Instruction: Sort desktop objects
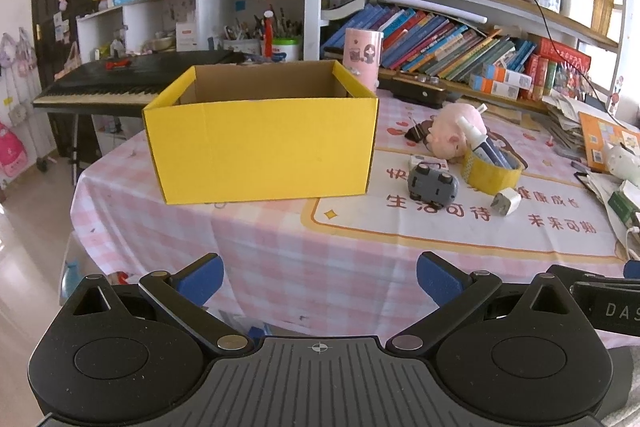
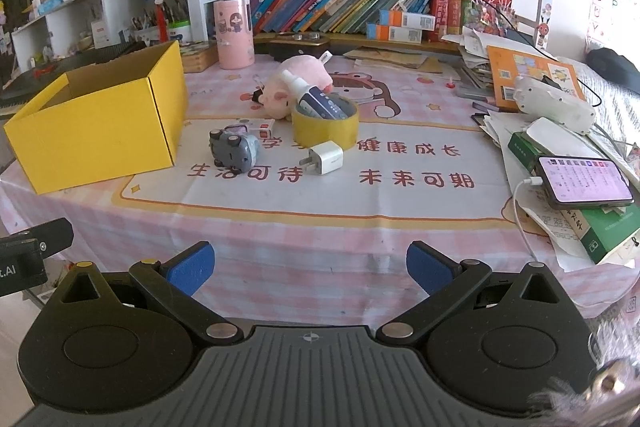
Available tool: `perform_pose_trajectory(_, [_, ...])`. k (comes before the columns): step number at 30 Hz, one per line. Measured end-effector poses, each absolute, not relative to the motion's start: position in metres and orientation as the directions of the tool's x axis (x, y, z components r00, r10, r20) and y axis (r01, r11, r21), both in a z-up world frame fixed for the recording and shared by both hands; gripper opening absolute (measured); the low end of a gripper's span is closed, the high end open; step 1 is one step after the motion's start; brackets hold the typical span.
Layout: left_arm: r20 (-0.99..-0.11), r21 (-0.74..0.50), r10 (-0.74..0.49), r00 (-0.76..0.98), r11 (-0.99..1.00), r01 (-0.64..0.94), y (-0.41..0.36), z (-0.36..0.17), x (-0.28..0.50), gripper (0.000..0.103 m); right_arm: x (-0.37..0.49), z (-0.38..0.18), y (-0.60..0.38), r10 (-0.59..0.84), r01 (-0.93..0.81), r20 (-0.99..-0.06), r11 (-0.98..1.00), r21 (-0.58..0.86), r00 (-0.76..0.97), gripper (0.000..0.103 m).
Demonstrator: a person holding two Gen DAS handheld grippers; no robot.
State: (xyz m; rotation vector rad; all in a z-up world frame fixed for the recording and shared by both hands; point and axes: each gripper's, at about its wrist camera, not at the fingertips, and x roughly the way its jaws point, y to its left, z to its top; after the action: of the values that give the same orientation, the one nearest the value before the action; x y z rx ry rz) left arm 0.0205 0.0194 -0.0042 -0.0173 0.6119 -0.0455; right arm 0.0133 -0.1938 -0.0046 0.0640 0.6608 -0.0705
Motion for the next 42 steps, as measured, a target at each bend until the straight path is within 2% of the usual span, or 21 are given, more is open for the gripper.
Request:
perform_pose_trajectory(32, [-0.633,-0.046,-0.066,0.771,0.998,0.048,-0.006,-0.016,0.05,0.103,0.048,-0.012,-0.213,-0.002,0.034,-0.652,0.999,0.036,0.759,0.099])
perform_pose_trajectory(42, [-0.644,-0.05,-0.027,0.764,0.999,-0.007,-0.028,-0.017,0.083,0.103,0.095,-0.012,-0.233,0.052,-0.043,-0.664,0.999,0.029,0.746,0.085])
